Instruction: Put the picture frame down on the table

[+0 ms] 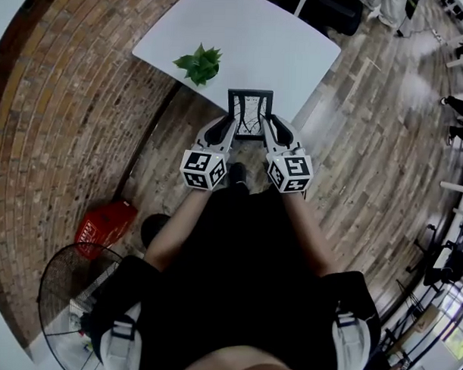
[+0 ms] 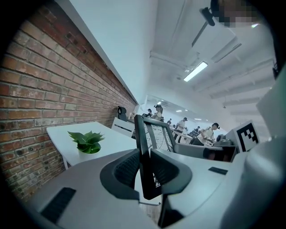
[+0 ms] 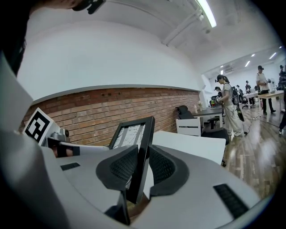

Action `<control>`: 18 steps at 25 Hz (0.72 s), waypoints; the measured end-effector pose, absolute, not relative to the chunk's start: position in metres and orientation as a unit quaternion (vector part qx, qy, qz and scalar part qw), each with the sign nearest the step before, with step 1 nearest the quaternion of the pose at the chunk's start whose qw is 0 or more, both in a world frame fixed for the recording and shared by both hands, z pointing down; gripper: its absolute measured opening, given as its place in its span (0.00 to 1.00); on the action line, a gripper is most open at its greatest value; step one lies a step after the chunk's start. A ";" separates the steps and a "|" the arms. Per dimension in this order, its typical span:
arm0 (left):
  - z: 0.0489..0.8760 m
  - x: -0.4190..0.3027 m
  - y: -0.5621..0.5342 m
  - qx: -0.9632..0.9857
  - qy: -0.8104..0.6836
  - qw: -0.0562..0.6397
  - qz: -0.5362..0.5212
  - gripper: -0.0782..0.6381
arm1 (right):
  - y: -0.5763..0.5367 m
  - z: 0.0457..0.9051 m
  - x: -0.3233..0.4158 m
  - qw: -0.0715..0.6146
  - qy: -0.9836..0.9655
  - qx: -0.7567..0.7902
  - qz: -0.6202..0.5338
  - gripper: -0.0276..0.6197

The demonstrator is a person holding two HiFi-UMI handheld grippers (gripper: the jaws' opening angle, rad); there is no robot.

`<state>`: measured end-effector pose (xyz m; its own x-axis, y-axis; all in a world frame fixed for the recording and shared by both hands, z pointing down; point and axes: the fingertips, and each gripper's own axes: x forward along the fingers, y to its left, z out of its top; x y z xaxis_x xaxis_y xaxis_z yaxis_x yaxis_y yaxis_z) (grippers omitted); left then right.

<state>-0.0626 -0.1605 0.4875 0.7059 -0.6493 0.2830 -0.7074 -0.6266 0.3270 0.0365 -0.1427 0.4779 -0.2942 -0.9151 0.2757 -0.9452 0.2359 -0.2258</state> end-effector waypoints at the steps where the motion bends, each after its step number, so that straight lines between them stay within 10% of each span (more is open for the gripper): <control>1: 0.488 -0.063 -0.165 0.899 -0.376 0.212 0.069 0.23 | -0.146 0.478 0.036 0.043 -0.783 0.595 0.176 0.16; 18: 0.501 -0.056 -0.195 0.893 -0.379 0.229 0.078 0.23 | -0.179 0.495 0.044 0.047 -0.784 0.586 0.200 0.16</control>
<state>-0.0557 -0.1946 0.5013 0.7011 -0.6407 0.3129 -0.7122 -0.6080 0.3509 0.0444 -0.1785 0.4950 -0.3099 -0.8995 0.3080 -0.9371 0.2342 -0.2589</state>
